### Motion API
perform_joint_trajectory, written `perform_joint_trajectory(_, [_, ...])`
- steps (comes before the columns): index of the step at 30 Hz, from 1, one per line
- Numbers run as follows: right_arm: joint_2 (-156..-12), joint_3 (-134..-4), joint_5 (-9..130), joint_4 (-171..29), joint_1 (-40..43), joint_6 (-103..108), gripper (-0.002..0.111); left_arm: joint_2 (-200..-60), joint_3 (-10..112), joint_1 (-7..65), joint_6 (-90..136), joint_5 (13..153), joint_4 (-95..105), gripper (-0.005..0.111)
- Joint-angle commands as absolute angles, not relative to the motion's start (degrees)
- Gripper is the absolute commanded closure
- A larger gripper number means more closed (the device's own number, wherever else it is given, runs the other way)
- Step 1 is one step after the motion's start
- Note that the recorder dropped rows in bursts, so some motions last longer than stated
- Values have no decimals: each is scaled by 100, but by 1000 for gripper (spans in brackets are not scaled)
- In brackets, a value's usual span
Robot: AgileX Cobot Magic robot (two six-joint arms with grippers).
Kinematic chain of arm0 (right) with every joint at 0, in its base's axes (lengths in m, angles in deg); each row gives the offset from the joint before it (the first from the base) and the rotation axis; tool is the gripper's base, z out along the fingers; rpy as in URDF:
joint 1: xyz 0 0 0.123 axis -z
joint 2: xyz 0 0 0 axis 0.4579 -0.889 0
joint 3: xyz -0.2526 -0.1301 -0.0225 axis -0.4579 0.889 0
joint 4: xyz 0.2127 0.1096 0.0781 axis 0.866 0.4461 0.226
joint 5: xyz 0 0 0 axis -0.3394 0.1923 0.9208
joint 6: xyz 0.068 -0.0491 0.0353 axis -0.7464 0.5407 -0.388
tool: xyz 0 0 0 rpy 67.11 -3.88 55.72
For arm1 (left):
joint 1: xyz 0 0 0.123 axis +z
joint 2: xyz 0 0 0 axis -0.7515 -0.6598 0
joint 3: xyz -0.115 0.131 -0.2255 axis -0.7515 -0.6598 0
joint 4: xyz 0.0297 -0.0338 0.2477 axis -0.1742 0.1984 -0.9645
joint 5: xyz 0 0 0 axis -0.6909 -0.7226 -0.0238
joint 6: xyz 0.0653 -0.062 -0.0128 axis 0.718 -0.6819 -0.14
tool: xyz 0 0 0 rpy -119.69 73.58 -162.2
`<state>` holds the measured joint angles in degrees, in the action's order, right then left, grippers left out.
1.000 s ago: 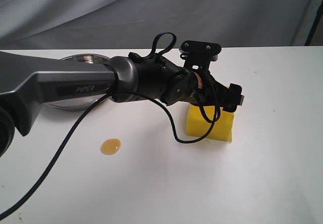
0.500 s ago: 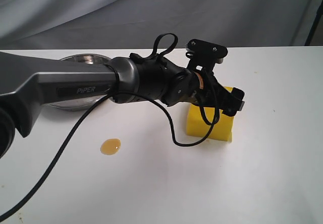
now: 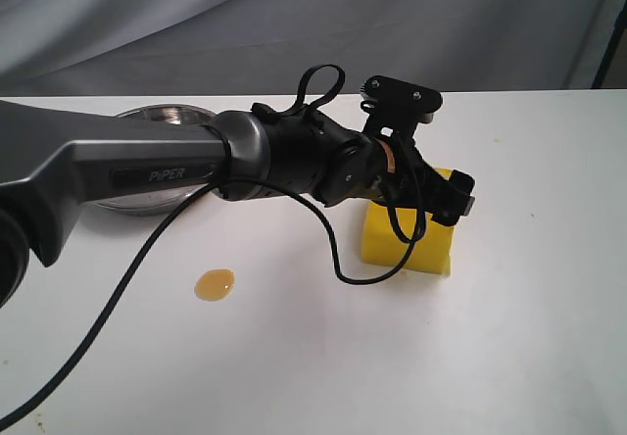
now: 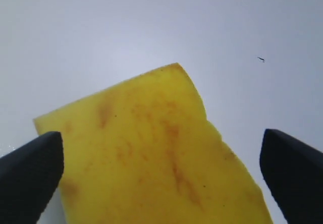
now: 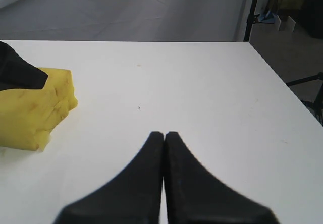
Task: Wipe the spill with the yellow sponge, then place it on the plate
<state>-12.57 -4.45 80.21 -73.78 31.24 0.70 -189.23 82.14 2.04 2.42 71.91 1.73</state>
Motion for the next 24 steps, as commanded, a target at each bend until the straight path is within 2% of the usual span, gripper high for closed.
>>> perform_joint_trajectory(1, [-1231,-424,8008,-7353,3120,133,108,-18843,8206,187,233,7247,154,2])
perform_joint_trajectory(24, [-1231,-424,8008,-7353,3120,119,108,-18843,8206,210,-449,6630,113,2])
